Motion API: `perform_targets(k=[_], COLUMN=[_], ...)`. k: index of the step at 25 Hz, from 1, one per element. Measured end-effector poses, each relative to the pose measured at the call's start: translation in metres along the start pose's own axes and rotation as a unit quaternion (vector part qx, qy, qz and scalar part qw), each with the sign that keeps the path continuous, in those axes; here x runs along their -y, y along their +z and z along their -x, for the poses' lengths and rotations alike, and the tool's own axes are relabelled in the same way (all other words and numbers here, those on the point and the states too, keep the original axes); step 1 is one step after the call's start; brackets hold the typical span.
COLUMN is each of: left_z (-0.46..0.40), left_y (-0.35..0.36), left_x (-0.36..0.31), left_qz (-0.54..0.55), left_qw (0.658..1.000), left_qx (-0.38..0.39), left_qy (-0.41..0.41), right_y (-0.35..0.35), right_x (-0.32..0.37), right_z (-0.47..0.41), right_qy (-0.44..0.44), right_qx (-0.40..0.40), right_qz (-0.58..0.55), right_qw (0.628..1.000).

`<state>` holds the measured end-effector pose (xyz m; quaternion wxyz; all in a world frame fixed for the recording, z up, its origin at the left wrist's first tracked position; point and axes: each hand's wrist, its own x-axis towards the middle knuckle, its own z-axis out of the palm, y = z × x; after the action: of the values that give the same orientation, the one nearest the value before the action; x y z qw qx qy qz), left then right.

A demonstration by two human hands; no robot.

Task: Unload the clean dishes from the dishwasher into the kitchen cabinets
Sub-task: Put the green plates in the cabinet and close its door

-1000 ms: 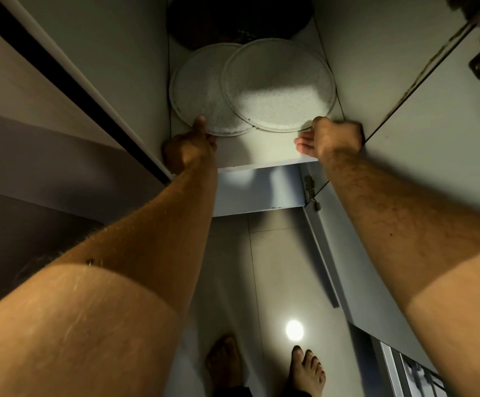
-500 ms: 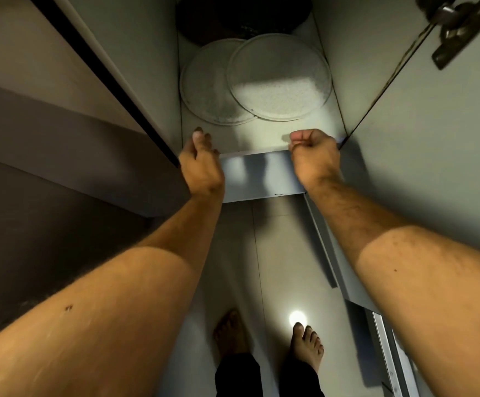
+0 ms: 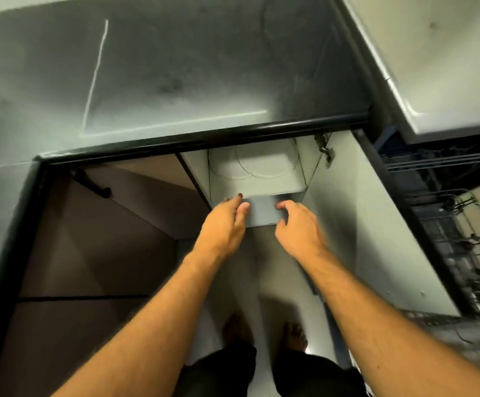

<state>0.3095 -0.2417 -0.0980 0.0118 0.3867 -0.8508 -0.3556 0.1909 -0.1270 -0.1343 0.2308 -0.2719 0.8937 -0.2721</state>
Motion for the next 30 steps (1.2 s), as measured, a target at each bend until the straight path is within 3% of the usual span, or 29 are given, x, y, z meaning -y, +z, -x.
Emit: perform_targets(k=[4, 8, 20, 30], left_z=[0.048, 0.086, 0.111, 0.147], left_y=[-0.043, -0.054, -0.062, -0.023], left_x=[-0.027, -0.050, -0.096, -0.128], left_qz=[0.005, -0.013, -0.085, -0.134], left_qw=[0.999, 1.000, 0.961, 0.907], left_qx=[-0.036, 0.014, 0.113, 0.201], left_qy=[-0.027, 0.019, 0.239, 0.344], right_y=[-0.040, -0.069, -0.119, -0.124], right_x=[0.026, 0.046, 0.031, -0.014], right_z=[0.048, 0.084, 0.158, 0.241], right_qy=[-0.018, -0.040, 0.085, 0.197], right_qx=[-0.005, -0.043, -0.160, -0.229], right_qz=[-0.019, -0.027, -0.053, -0.094], right_qw=[1.000, 0.998, 0.982, 0.949])
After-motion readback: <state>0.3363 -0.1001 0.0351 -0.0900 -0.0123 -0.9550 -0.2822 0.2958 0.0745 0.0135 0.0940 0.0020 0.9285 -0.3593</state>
